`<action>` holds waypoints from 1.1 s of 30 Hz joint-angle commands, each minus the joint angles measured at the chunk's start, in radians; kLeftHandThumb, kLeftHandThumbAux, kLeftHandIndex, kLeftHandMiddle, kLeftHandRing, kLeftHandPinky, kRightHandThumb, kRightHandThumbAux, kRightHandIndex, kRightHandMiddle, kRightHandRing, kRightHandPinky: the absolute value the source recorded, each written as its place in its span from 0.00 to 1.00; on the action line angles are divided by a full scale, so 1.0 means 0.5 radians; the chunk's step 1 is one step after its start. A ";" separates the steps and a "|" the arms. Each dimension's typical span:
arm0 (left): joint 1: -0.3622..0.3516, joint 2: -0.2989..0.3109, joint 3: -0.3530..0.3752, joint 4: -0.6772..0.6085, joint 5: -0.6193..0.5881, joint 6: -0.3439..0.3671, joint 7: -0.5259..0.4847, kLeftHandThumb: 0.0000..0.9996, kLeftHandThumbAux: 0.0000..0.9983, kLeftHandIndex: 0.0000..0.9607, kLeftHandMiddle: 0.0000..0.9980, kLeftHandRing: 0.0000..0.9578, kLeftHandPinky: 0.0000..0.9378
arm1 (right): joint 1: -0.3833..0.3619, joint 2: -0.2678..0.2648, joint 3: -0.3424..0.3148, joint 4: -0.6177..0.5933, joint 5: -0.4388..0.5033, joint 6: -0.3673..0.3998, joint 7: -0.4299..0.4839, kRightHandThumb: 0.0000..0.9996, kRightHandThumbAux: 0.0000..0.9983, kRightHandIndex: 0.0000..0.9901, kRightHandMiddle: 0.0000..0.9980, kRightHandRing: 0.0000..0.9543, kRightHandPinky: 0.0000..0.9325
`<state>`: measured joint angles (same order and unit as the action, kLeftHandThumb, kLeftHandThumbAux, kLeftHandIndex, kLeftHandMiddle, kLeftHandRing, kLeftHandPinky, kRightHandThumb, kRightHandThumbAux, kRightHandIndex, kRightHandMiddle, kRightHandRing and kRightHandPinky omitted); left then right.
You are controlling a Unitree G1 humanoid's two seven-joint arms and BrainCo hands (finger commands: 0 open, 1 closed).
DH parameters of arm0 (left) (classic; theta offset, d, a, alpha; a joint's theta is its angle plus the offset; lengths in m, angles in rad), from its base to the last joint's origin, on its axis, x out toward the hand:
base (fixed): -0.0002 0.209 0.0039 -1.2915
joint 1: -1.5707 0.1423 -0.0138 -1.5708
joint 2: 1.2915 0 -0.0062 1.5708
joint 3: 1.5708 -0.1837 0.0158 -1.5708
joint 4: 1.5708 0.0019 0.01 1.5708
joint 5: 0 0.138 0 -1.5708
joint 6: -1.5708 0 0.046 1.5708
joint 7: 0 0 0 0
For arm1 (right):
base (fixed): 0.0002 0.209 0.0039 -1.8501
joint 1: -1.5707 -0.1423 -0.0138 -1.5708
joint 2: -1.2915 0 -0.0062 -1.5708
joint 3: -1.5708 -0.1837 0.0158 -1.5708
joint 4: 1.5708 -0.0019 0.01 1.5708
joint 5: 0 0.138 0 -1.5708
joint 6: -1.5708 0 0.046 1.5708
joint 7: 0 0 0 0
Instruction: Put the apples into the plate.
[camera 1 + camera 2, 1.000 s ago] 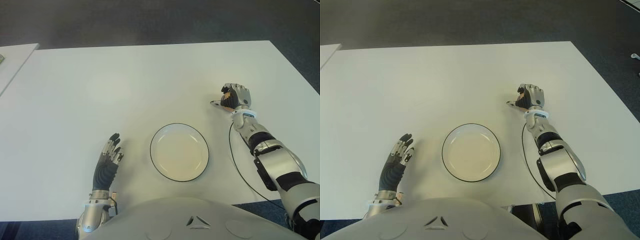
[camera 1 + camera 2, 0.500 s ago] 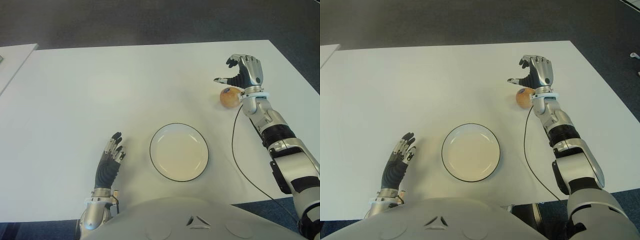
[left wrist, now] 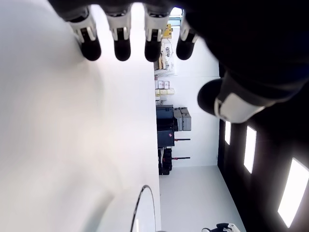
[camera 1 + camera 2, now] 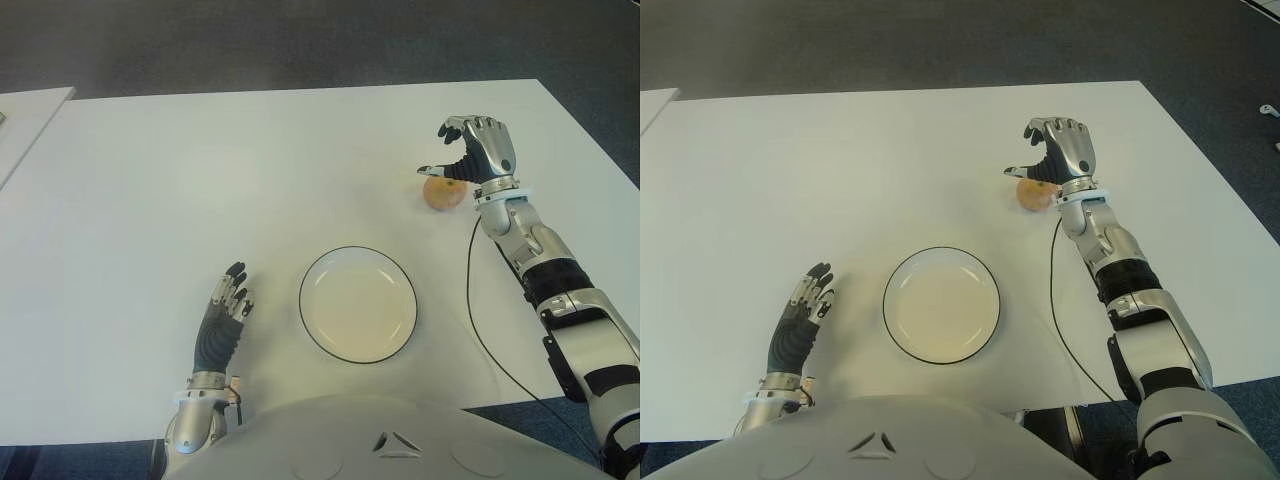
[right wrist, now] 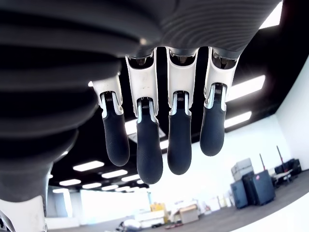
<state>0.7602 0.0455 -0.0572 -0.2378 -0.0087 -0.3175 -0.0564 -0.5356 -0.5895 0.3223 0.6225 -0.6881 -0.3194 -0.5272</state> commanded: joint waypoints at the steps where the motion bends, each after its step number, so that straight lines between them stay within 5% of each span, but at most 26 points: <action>1: -0.016 -0.007 -0.006 0.041 0.024 -0.005 0.008 0.05 0.51 0.01 0.01 0.00 0.00 | 0.045 0.014 -0.007 0.014 -0.010 0.032 0.076 0.74 0.71 0.45 0.88 0.91 0.90; 25: -0.062 -0.008 -0.002 0.062 0.030 0.005 0.002 0.06 0.51 0.01 0.00 0.00 0.00 | -0.021 0.066 0.022 0.181 -0.040 -0.001 0.105 0.74 0.71 0.45 0.87 0.88 0.87; 26: -0.064 -0.008 0.000 0.064 0.027 0.007 0.001 0.06 0.51 0.01 0.00 0.00 0.00 | -0.027 0.066 0.026 0.194 -0.046 -0.001 0.100 0.78 0.70 0.45 0.72 0.77 0.76; 28: -0.063 -0.008 0.002 0.067 0.020 0.002 -0.001 0.06 0.51 0.01 0.00 0.00 0.00 | -0.052 0.048 0.048 0.246 -0.075 0.023 0.139 0.81 0.69 0.46 0.59 0.62 0.62; 30: -0.065 -0.010 0.004 0.074 0.015 -0.005 -0.002 0.06 0.51 0.01 0.01 0.00 0.00 | -0.089 0.025 0.089 0.303 -0.120 0.074 0.222 0.73 0.70 0.43 0.35 0.33 0.32; 31: -0.067 -0.011 0.005 0.078 0.014 -0.008 -0.001 0.06 0.51 0.01 0.01 0.00 0.00 | -0.107 0.018 0.107 0.328 -0.141 0.098 0.261 0.61 0.62 0.32 0.25 0.21 0.22; 33: -0.069 -0.012 0.007 0.085 0.014 -0.014 0.000 0.06 0.51 0.01 0.01 0.00 0.00 | -0.134 0.007 0.137 0.363 -0.173 0.138 0.335 0.51 0.54 0.23 0.15 0.12 0.13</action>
<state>0.7277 0.0422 -0.0556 -0.2186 0.0002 -0.3216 -0.0564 -0.5763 -0.5759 0.3599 0.7673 -0.7454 -0.2848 -0.4190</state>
